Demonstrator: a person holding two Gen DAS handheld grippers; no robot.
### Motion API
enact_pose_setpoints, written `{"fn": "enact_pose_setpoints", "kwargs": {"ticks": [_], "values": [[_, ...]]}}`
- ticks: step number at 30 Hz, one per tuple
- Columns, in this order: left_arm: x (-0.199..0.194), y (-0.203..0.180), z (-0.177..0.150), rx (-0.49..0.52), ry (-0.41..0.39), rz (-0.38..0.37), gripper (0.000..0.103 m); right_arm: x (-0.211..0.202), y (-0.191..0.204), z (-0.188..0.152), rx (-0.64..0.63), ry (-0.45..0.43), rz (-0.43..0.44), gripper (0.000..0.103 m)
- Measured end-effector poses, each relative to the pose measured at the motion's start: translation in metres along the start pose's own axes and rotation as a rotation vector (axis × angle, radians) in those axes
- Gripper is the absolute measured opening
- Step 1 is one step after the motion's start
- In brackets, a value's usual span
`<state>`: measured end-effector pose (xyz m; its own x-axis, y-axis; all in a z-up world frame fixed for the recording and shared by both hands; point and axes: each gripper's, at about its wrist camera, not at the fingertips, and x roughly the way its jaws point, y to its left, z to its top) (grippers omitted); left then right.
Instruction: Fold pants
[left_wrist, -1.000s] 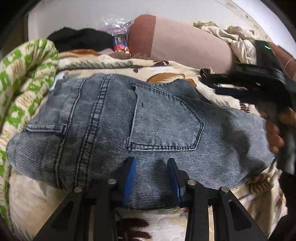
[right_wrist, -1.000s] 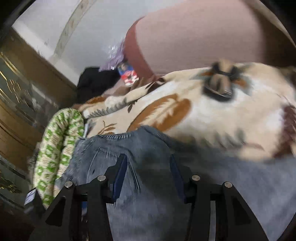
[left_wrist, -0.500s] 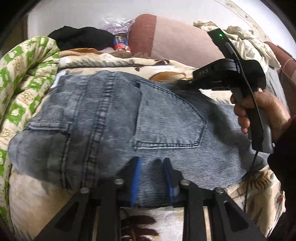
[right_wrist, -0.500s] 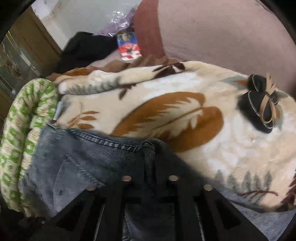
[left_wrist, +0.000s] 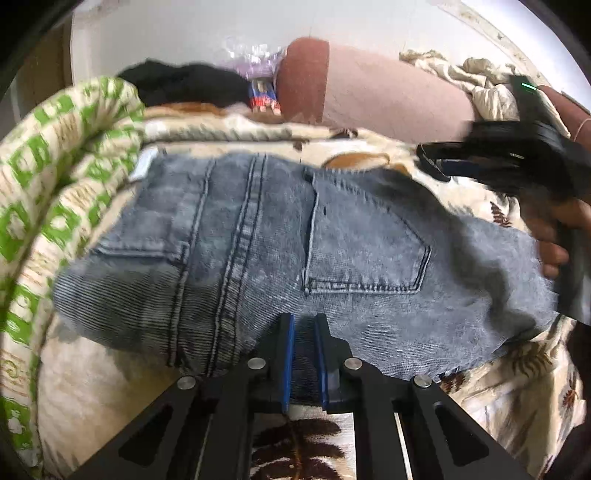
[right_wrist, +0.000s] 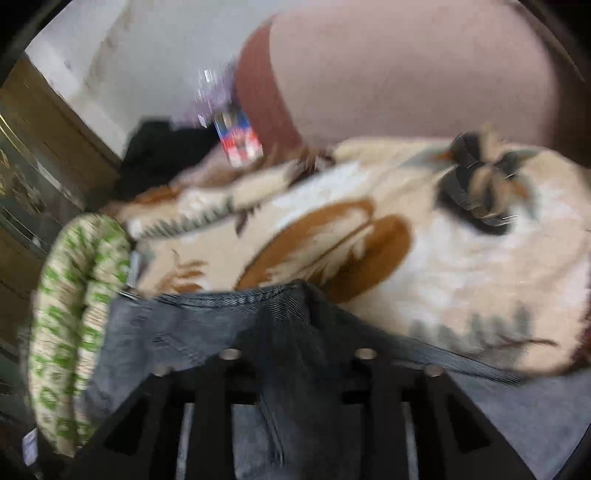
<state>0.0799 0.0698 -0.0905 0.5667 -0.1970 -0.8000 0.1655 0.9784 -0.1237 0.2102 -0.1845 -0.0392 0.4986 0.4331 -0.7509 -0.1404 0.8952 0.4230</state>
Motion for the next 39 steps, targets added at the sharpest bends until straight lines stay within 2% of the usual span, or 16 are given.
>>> {"fn": "enact_pose_setpoints", "kwargs": {"ticks": [2,4,5,8,11,12,14,15,16,17,21,27,34,39], "values": [[-0.011,-0.007,0.000,0.034,-0.049,0.002,0.013,-0.034,-0.010,-0.007,0.012,-0.030,0.013,0.039],[-0.018,-0.015,0.001,0.056,-0.082,-0.028,0.013,-0.079,-0.032,-0.021,0.039,-0.069,-0.001,0.049],[-0.021,-0.021,0.001,0.069,-0.095,-0.045,0.013,-0.099,-0.044,-0.029,0.060,-0.087,-0.012,0.050],[-0.022,-0.041,0.000,0.115,-0.124,-0.064,0.013,-0.162,-0.090,-0.064,0.150,-0.151,-0.023,0.050],[-0.017,-0.061,0.001,0.143,-0.106,-0.110,0.015,-0.224,-0.148,-0.109,0.303,-0.230,-0.029,0.050],[-0.016,-0.065,0.001,0.144,-0.099,-0.126,0.018,-0.243,-0.167,-0.124,0.360,-0.260,-0.020,0.050],[-0.013,-0.079,0.000,0.148,-0.083,-0.163,0.034,-0.270,-0.198,-0.152,0.469,-0.319,-0.021,0.050],[-0.012,-0.086,-0.001,0.150,-0.080,-0.176,0.051,-0.276,-0.208,-0.163,0.509,-0.340,-0.022,0.050],[-0.011,-0.092,-0.003,0.149,-0.079,-0.181,0.062,-0.282,-0.220,-0.174,0.557,-0.356,-0.019,0.050],[-0.010,-0.099,-0.005,0.148,-0.072,-0.193,0.064,-0.284,-0.232,-0.182,0.604,-0.357,-0.013,0.051],[-0.003,-0.133,-0.009,0.182,-0.032,-0.214,0.063,-0.278,-0.270,-0.201,0.731,-0.348,0.041,0.052],[0.000,-0.212,0.016,0.349,-0.061,-0.193,0.064,-0.249,-0.294,-0.203,0.826,-0.313,0.154,0.052],[0.019,-0.306,0.070,0.547,-0.086,-0.220,0.063,-0.224,-0.308,-0.197,0.873,-0.291,0.181,0.052],[0.053,-0.352,0.093,0.608,-0.020,-0.248,0.064,-0.211,-0.312,-0.197,0.885,-0.235,0.172,0.051]]}}
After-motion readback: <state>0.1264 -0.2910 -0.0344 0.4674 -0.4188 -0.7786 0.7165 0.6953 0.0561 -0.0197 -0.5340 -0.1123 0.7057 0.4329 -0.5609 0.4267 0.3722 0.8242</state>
